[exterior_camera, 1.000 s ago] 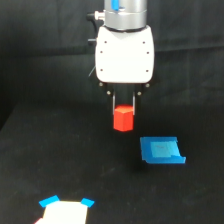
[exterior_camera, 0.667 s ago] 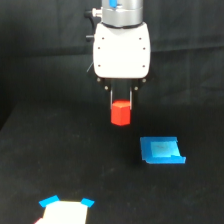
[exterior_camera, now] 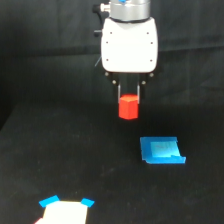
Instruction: Pick up the red object from the table
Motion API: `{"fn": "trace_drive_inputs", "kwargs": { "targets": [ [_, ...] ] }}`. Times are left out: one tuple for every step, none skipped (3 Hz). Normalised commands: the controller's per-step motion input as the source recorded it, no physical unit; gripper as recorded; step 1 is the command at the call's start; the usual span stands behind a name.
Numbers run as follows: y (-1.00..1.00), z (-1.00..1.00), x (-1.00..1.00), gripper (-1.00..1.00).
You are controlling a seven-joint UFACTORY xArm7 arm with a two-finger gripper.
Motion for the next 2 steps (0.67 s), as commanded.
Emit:
{"fn": "trace_drive_inputs", "kwargs": {
  "targets": [
    [-0.61,-0.44,0.18,-1.00],
    [-0.03,-0.17,-0.15,-1.00]
  ]
}}
